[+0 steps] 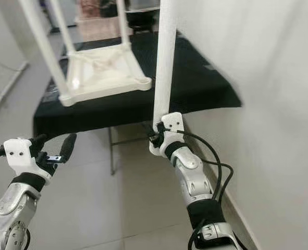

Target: Building children table

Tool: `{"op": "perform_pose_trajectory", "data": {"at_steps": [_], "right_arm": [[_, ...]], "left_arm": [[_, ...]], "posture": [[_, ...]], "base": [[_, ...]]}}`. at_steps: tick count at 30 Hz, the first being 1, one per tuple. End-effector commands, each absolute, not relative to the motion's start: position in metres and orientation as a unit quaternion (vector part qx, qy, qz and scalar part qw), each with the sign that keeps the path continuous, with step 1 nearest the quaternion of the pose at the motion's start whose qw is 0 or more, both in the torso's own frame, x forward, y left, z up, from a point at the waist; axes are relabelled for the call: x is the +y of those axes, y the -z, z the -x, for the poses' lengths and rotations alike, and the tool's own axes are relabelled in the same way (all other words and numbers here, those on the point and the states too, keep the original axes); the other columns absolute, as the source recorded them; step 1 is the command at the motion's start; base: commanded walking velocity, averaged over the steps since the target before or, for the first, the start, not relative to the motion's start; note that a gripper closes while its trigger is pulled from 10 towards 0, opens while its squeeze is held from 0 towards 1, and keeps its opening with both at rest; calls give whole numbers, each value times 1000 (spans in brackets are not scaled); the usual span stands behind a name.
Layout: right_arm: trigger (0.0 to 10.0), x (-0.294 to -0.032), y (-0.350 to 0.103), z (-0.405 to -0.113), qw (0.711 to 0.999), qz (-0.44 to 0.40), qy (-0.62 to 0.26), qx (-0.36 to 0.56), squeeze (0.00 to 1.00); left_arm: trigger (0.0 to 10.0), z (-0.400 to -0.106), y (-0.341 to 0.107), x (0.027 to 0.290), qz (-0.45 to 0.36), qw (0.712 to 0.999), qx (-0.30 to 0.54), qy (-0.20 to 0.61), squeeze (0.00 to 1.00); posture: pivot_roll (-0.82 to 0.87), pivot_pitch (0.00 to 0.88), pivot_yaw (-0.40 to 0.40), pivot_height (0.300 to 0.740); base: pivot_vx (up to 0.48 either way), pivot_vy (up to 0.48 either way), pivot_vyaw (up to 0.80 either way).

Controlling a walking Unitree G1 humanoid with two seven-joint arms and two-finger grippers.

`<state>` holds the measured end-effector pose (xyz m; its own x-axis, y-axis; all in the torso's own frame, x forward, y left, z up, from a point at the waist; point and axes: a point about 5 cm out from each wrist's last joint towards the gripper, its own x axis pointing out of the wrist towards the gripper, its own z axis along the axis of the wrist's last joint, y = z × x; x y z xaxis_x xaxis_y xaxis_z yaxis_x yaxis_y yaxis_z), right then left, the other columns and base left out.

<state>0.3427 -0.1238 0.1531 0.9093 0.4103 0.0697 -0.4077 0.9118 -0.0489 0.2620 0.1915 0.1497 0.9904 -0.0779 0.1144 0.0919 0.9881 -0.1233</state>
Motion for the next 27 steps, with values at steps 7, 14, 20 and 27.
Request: {"op": "perform_pose_trajectory", "data": {"at_steps": [7,14,20,27], "right_arm": [[10000,-121,-157,-345,977,-2,-212,-40,0],[10000,-122,-159,-346,977,-1,-209,-42,0],[10000,-121,-157,-348,978,4,-206,-30,0],[10000,-121,-158,-348,978,2,-205,-33,0]], "left_arm": [[10000,-264,-148,193,59,996,-54,33,0],[10000,-266,-150,191,59,996,-59,40,0],[10000,-268,-150,190,55,996,-56,43,0],[10000,-269,-150,190,51,996,-57,46,0]], "posture": [[-145,0,73,740],[-143,2,72,740],[-140,3,73,740],[-140,4,74,740]], "base": [[0,0,-354],[69,0,-114],[299,0,-267],[321,0,-276]]}}
